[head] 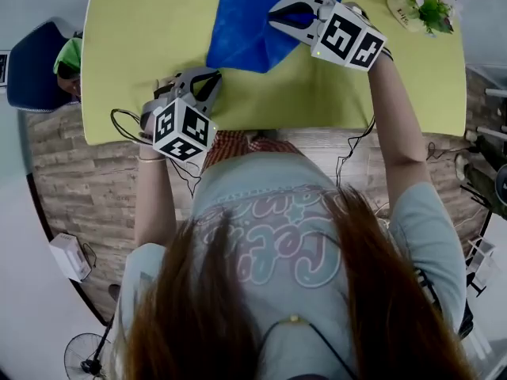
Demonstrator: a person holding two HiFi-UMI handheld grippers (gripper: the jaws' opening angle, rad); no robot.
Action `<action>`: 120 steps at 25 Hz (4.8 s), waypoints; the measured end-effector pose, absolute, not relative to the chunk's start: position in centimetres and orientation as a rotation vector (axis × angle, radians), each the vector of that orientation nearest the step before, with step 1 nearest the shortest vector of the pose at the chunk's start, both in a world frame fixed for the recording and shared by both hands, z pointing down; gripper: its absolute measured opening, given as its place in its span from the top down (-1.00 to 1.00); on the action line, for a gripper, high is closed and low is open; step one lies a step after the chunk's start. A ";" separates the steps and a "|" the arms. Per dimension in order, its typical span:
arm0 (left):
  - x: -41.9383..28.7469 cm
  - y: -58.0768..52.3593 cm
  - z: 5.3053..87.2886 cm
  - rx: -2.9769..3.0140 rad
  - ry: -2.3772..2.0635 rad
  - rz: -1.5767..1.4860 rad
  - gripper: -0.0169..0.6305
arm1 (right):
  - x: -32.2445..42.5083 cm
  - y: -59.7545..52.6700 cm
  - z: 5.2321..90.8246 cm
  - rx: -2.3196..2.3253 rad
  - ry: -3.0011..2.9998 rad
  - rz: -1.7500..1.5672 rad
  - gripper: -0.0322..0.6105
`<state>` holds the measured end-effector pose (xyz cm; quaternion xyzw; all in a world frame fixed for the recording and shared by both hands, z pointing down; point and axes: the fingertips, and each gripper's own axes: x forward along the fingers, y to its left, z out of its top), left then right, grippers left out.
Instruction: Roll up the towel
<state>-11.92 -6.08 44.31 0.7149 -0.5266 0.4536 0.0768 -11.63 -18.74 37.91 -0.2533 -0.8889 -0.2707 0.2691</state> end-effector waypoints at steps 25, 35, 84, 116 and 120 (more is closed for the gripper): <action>-13.6 -5.9 43.5 2.152 -1.543 1.390 0.88 | -6.5 -11.6 43.6 -0.506 -2.379 -0.521 0.52; -14.5 -5.3 43.0 2.222 -1.523 1.394 0.88 | -6.4 -11.2 44.4 -0.422 -2.374 -0.416 0.81; -10.1 -4.6 43.1 2.723 -0.973 1.379 0.87 | -1.6 -10.5 44.3 0.130 -2.306 -0.430 0.72; -11.2 -5.1 42.8 2.677 -0.964 1.383 0.87 | -0.3 -7.8 42.7 -0.011 -2.459 -0.032 0.82; -11.4 -5.8 42.7 2.671 -0.973 1.374 0.87 | -0.3 -7.8 42.7 -0.125 -2.420 0.075 0.82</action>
